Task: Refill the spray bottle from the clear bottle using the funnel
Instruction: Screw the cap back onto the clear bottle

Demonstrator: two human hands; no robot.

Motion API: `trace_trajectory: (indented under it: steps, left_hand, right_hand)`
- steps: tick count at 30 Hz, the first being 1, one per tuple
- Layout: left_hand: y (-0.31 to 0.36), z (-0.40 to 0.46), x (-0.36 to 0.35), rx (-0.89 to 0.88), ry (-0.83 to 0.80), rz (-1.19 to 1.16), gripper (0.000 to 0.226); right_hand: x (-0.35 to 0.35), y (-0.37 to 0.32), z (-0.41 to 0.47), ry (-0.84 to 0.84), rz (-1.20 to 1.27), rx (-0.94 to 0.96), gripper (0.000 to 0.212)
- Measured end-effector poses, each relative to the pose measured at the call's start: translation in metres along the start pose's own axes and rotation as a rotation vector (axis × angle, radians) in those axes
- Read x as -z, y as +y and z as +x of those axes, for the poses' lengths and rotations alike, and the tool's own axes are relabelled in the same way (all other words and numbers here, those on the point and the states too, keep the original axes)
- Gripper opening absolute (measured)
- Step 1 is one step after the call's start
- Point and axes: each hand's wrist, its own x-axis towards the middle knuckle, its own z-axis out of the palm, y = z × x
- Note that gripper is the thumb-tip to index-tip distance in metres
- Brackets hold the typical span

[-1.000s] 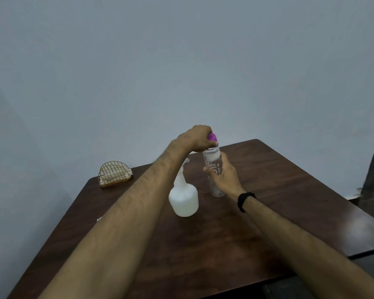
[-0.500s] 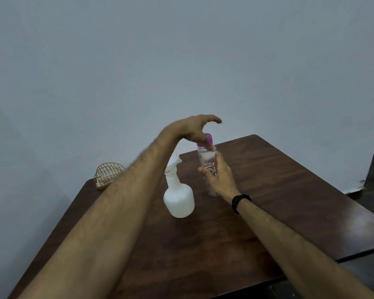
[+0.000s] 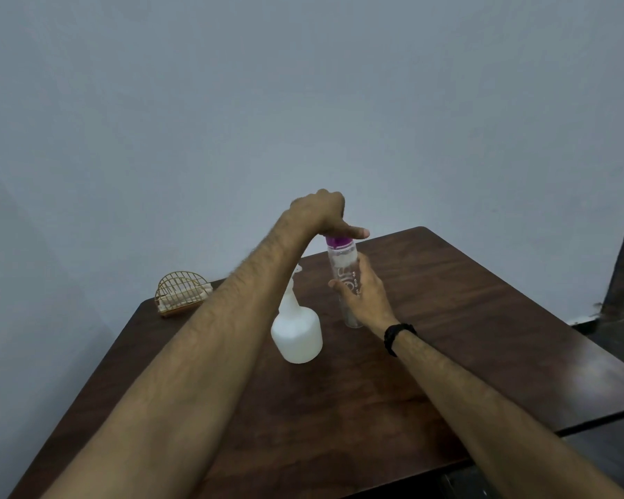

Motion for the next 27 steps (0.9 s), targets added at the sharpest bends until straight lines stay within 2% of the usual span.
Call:
trace_trajectory:
  steps: [1, 4, 6, 9, 11, 14, 16, 19, 21, 24, 25, 27]
  left_hand:
    - [0.000, 0.001, -0.003, -0.041, -0.031, -0.039, 0.071]
    - [0.000, -0.005, -0.003, -0.248, -0.188, -0.432, 0.041]
    - [0.004, -0.010, -0.002, -0.294, -0.143, -0.542, 0.043]
    - [0.007, -0.004, -0.008, -0.093, 0.084, -0.164, 0.070]
    - [0.003, -0.001, -0.012, -0.003, 0.041, -0.037, 0.063]
    - [-0.003, -0.002, -0.016, -0.104, -0.024, -0.127, 0.040]
    - [-0.008, -0.006, -0.012, -0.187, -0.059, -0.211, 0.034]
    - [-0.015, -0.010, -0.010, -0.232, -0.101, -0.353, 0.041]
    - [-0.015, -0.010, -0.013, -0.228, -0.087, -0.354, 0.051]
    - [-0.008, -0.008, -0.022, -0.063, 0.035, -0.222, 0.072]
    - [-0.006, -0.008, -0.022, -0.024, 0.070, -0.206, 0.071]
    - [-0.003, -0.009, -0.021, -0.079, 0.055, -0.196, 0.055]
  right_hand:
    - [0.000, 0.000, 0.000, -0.003, 0.003, 0.003, 0.076]
    - [0.001, -0.001, -0.001, -0.005, 0.018, 0.000, 0.076]
    - [0.001, -0.003, -0.001, -0.001, 0.013, -0.003, 0.074]
    - [0.002, -0.002, -0.002, -0.007, 0.009, 0.012, 0.072]
    - [0.003, -0.001, -0.002, -0.011, 0.016, 0.014, 0.071]
    - [0.005, -0.001, -0.001, -0.025, 0.006, 0.013, 0.071]
    - [0.006, -0.001, 0.000, -0.039, 0.000, 0.027, 0.069]
    - [0.009, -0.001, 0.000, -0.070, 0.015, 0.028, 0.066]
    - [0.012, -0.002, -0.001, -0.083, 0.024, 0.021, 0.066]
    - [0.015, -0.003, -0.004, -0.080, 0.025, 0.028, 0.070]
    - [0.016, -0.003, -0.005, -0.076, 0.027, 0.026, 0.069]
    - [0.018, -0.003, -0.006, -0.077, 0.024, 0.019, 0.068]
